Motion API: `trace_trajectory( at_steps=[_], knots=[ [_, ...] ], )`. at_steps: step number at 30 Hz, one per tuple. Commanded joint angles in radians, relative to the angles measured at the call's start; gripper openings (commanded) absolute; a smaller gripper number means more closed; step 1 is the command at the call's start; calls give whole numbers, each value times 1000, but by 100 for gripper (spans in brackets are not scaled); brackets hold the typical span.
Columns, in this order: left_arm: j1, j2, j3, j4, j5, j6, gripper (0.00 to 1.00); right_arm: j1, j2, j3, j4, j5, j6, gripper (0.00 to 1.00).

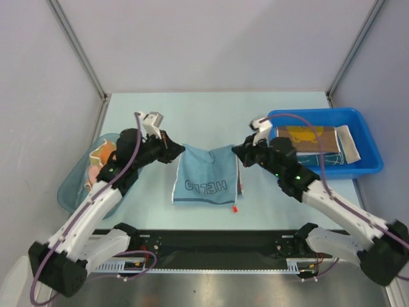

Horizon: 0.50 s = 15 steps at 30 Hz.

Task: Fold and stack the towels
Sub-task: Fold the towel

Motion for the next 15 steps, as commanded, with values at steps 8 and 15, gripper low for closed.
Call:
trace_trajectory(
  at_steps=[8,15],
  knots=[
    [134,374,-2,216,-310,-43,0,-190,623,141,446,-125,36,0],
    [214,874,337,257,-173,9,22,-277,1059,577,328,-242,31,13]
  ],
)
